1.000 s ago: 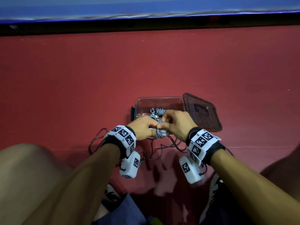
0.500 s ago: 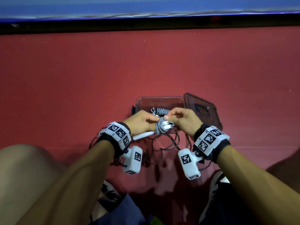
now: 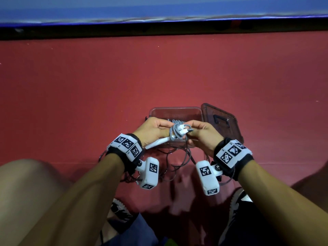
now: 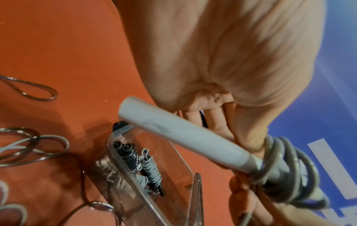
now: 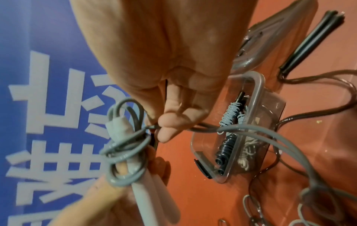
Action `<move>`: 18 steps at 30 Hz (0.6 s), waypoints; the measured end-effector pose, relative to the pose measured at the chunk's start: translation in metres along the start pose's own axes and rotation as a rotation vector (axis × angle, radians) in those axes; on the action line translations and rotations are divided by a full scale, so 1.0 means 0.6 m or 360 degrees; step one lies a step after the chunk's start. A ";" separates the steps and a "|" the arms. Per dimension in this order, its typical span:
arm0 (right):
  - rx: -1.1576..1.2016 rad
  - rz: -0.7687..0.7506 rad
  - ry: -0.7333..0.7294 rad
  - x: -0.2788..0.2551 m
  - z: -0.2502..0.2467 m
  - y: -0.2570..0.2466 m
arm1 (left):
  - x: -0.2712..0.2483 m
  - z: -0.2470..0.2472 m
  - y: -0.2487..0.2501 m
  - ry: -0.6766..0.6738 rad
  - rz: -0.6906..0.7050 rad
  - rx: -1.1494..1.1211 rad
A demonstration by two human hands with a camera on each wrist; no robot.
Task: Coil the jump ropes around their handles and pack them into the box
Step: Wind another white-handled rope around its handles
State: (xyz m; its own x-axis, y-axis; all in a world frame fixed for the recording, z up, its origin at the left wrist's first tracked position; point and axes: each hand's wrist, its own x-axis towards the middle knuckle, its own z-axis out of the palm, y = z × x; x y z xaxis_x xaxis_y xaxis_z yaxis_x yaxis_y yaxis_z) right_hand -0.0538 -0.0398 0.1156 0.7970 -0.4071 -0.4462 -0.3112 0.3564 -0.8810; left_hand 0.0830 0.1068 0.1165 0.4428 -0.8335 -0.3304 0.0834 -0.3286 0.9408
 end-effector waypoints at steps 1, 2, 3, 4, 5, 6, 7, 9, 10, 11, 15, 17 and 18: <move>-0.0046 0.0001 0.0015 0.000 0.002 0.001 | 0.001 0.000 0.000 0.0006 0.0003 0.0013; -0.0118 0.0005 0.0024 -0.001 0.005 0.003 | 0.001 0.000 0.000 0.0019 0.0005 0.0018; -0.0195 0.0015 0.0023 0.000 0.009 0.006 | 0.001 -0.001 0.001 0.0038 0.0010 0.0028; -0.0274 0.0026 0.0017 0.000 0.013 0.008 | 0.001 -0.001 0.002 0.0059 0.0019 0.0052; -0.0342 0.0036 0.0012 -0.001 0.019 0.009 | 0.001 -0.001 0.003 0.0076 0.0029 0.0089; -0.0406 0.0041 0.0016 -0.002 0.023 0.009 | 0.001 -0.001 0.004 0.0089 0.0038 0.0126; -0.0452 0.0044 0.0017 -0.003 0.027 0.008 | 0.002 0.000 0.003 0.0104 0.0038 0.0154; -0.0514 0.0041 0.0006 -0.006 0.031 0.005 | 0.003 0.001 0.001 0.0151 0.0032 0.0164; -0.0529 0.0036 0.0000 -0.009 0.031 0.003 | 0.004 0.002 0.000 0.0180 0.0031 0.0164; -0.0532 0.0035 -0.0008 -0.009 0.031 0.001 | 0.006 0.002 -0.001 0.0205 0.0034 0.0177; -0.0454 0.0055 -0.0137 -0.011 0.040 -0.001 | 0.010 -0.001 -0.005 0.0297 0.0054 0.0215; -0.0542 -0.0006 -0.0173 -0.010 0.040 0.001 | 0.011 0.000 -0.005 0.0305 0.0076 0.0205; -0.0605 -0.0052 -0.0167 -0.009 0.039 0.003 | 0.010 0.002 -0.004 0.0287 0.0092 0.0215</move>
State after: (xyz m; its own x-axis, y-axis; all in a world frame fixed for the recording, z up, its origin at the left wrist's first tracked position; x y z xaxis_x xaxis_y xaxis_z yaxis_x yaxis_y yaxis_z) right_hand -0.0468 -0.0175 0.1202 0.8522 -0.3178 -0.4156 -0.4383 -0.0001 -0.8988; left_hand 0.0844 0.1018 0.1120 0.5967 -0.7639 -0.2457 -0.0615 -0.3489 0.9352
